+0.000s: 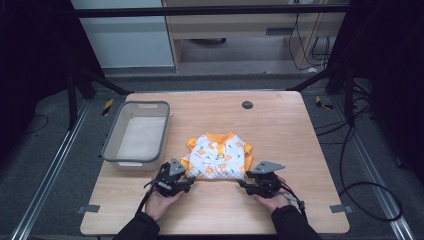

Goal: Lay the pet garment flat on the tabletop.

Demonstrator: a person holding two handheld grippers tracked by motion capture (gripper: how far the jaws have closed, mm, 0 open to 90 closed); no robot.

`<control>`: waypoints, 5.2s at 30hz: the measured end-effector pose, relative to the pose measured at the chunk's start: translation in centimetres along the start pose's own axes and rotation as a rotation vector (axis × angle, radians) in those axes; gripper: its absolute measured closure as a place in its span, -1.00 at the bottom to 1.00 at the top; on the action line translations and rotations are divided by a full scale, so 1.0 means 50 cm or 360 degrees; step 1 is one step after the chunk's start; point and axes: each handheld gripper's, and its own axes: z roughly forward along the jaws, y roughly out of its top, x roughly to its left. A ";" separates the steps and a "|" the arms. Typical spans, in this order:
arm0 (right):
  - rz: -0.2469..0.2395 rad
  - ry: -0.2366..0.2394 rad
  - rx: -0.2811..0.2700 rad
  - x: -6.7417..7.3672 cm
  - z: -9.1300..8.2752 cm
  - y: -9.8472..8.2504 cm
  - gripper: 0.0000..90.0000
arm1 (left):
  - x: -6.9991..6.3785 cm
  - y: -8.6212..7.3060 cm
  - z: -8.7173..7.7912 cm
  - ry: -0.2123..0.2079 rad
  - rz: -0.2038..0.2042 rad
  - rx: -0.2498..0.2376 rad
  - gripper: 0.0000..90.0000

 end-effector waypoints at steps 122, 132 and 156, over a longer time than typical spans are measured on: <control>0.0061 0.0024 -0.0110 -0.022 -0.153 -0.011 0.37 | 0.029 -0.014 -0.162 -0.0117 -0.0095 -0.0200 -0.11; 0.0176 -0.0090 -0.0220 -0.093 -0.114 0.050 0.25 | 0.095 0.099 -0.078 0.0048 -0.0104 -0.0175 -0.06; 0.0171 -0.0089 0.0116 -0.106 0.030 0.038 0.62 | 0.085 0.101 0.114 -0.0030 -0.0127 0.0178 0.42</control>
